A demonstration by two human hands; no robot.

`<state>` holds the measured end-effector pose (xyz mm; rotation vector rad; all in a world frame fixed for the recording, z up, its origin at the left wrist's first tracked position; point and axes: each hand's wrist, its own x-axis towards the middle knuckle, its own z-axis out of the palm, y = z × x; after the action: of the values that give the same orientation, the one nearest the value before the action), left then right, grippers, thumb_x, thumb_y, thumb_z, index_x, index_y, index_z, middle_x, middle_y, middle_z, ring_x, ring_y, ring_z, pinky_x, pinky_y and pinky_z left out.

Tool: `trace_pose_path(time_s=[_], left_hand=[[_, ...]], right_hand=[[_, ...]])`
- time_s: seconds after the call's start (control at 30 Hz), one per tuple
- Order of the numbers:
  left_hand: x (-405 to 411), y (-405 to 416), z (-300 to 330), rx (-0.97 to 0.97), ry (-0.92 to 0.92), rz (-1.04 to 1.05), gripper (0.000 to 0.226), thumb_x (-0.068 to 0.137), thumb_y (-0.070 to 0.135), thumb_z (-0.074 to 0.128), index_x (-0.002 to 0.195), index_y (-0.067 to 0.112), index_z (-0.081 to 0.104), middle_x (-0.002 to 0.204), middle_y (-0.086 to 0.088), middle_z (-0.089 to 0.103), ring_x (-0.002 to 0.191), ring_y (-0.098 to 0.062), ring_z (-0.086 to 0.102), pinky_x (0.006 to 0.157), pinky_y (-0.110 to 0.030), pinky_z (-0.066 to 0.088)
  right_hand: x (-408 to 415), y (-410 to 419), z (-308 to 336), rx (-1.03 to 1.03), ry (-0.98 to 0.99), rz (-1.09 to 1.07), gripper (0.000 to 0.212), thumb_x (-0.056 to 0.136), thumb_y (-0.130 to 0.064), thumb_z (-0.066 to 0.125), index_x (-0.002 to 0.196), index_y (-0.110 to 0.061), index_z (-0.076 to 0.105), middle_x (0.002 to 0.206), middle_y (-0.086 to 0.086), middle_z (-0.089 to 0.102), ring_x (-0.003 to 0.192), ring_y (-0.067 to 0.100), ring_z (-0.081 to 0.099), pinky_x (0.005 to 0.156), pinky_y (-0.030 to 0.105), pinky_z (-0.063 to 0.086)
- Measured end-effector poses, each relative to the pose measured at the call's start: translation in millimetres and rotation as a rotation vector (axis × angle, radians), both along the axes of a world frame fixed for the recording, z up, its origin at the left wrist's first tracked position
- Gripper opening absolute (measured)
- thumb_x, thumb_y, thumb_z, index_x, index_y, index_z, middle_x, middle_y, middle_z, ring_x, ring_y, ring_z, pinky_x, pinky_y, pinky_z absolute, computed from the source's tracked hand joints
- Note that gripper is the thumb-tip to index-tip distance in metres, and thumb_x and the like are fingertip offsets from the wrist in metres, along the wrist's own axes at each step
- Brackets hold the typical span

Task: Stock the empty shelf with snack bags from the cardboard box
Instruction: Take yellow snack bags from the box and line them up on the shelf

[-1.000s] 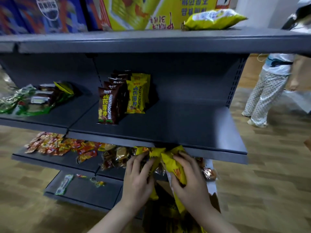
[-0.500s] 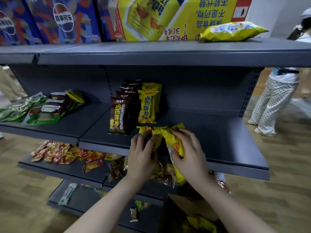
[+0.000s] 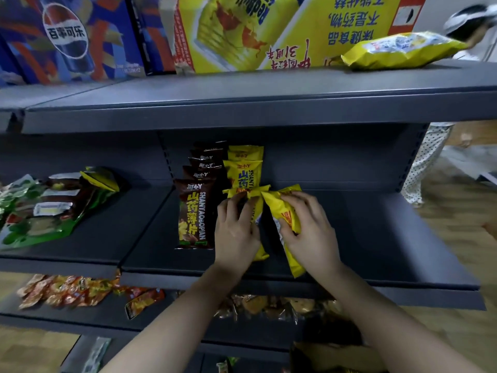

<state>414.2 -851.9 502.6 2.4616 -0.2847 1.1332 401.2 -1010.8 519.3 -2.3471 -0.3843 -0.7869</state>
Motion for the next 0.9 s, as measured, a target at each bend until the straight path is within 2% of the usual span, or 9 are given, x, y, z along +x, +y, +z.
trace_pose_path(time_s=[0.27, 0.4, 0.47, 0.53, 0.67, 0.9], left_hand=[[59.6, 13.2, 8.0, 0.024, -0.010, -0.008, 0.050, 0.072, -0.003, 0.062, 0.120, 0.009, 0.058, 0.114, -0.019, 0.055, 0.107, -0.034, 0.043, 0.079, -0.045, 0.050], [82.2, 17.5, 4.7, 0.037, 0.009, -0.013, 0.045, 0.076, 0.006, 0.047, 0.120, 0.010, 0.057, 0.120, -0.016, 0.054, 0.109, -0.034, 0.045, 0.084, -0.044, 0.049], [89.4, 15.3, -0.6, 0.040, 0.024, -0.002, 0.048, 0.075, 0.004, 0.055, 0.123, 0.011, 0.056, 0.126, -0.014, 0.053, 0.113, -0.034, 0.046, 0.088, -0.044, 0.047], [93.4, 12.6, -7.8, 0.053, 0.037, 0.026, 0.049, 0.078, 0.011, 0.063, 0.126, 0.014, 0.053, 0.131, -0.012, 0.051, 0.117, -0.032, 0.045, 0.089, -0.043, 0.046], [99.1, 14.3, -20.4, 0.105, 0.038, 0.074, 0.049, 0.086, 0.028, 0.058, 0.132, 0.018, 0.048, 0.138, -0.009, 0.047, 0.125, -0.027, 0.042, 0.090, -0.042, 0.044], [107.0, 13.4, -34.6, 0.179, 0.016, 0.117, 0.058, 0.088, 0.039, 0.052, 0.140, 0.018, 0.038, 0.143, -0.012, 0.045, 0.128, -0.027, 0.039, 0.093, -0.045, 0.043]], right_hand=[[48.9, 27.8, 10.3, 0.026, 0.003, -0.081, 0.044, 0.086, -0.034, 0.057, 0.128, -0.029, 0.050, 0.132, -0.008, 0.044, 0.122, 0.019, 0.047, 0.078, 0.043, 0.054], [71.1, 39.0, 11.4, 0.060, -0.006, -0.125, 0.043, 0.086, -0.032, 0.057, 0.128, -0.029, 0.051, 0.132, -0.008, 0.045, 0.123, 0.017, 0.047, 0.079, 0.038, 0.053], [78.2, 43.8, 10.4, 0.088, -0.009, -0.137, 0.042, 0.085, -0.032, 0.056, 0.127, -0.030, 0.051, 0.132, -0.009, 0.045, 0.123, 0.015, 0.047, 0.080, 0.036, 0.052], [83.2, 47.4, 8.2, 0.109, -0.011, -0.139, 0.043, 0.084, -0.035, 0.053, 0.127, -0.030, 0.051, 0.131, -0.009, 0.045, 0.123, 0.015, 0.047, 0.080, 0.035, 0.051], [89.6, 50.2, 1.5, 0.142, -0.008, -0.150, 0.043, 0.084, -0.032, 0.055, 0.127, -0.028, 0.051, 0.132, -0.007, 0.046, 0.123, 0.016, 0.047, 0.082, 0.035, 0.050], [95.5, 50.0, -9.2, 0.199, 0.010, -0.169, 0.044, 0.085, -0.023, 0.061, 0.127, -0.026, 0.051, 0.132, -0.006, 0.046, 0.123, 0.017, 0.047, 0.086, 0.037, 0.049]])
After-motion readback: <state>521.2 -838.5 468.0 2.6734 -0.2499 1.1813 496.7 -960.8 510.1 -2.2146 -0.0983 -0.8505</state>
